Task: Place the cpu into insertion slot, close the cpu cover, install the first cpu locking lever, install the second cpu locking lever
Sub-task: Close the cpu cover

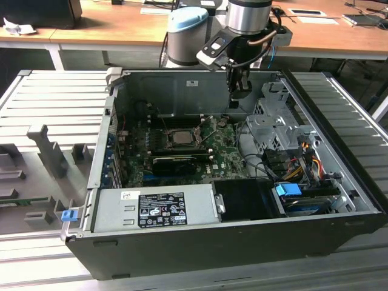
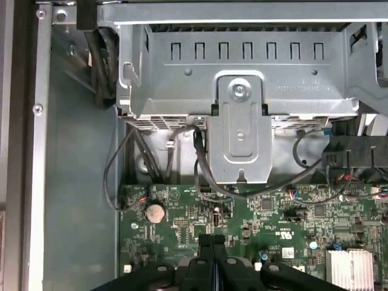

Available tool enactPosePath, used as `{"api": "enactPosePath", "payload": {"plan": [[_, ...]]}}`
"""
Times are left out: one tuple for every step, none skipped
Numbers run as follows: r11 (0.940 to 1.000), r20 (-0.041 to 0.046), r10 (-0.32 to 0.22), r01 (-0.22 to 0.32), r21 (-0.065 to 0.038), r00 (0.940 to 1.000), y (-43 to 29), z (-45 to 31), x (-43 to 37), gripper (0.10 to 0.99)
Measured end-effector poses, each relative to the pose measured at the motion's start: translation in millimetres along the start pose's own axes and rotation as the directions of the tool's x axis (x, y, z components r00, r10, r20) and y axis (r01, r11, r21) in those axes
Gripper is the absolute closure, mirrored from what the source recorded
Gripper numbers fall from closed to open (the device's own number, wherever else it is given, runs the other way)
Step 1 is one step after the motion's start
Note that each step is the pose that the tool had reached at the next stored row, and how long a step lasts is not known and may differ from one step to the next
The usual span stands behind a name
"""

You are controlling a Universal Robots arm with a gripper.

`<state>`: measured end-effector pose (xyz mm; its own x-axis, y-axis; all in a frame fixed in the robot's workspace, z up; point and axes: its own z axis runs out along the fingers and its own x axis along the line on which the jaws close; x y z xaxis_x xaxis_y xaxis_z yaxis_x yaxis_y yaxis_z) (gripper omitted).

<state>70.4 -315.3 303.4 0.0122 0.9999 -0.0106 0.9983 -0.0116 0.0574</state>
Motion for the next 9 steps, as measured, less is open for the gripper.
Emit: {"api": "enactPosePath", "payload": {"plan": [[1.0,0.0001,0.0,0.0,0.0,1.0,1.5,0.1,0.1,0.98],[1.0,0.0006,0.0,0.0,0.0,1.0,3.1,0.1,0.2,0.98],[1.0,0.0006,0.0,0.0,0.0,1.0,4.3,0.2,0.4,0.98],[1.0,0.0007,0.0,0.0,0.0,1.0,5.9,0.3,0.5,0.98],[1.0,0.0007,0.0,0.0,0.001,1.0,8.8,0.5,0.6,0.98],[1.0,0.0009,0.0,0.0,0.001,1.0,10.7,0.6,0.6,0.98],[1.0,0.0009,0.0,0.0,0.001,1.0,11.0,1.2,0.7,0.98],[1.0,0.0011,-0.001,0.001,0.001,1.0,11.0,1.7,0.6,0.98],[1.0,0.001,-0.001,0.001,0.001,1.0,10.9,2.8,0.6,0.98]]}}
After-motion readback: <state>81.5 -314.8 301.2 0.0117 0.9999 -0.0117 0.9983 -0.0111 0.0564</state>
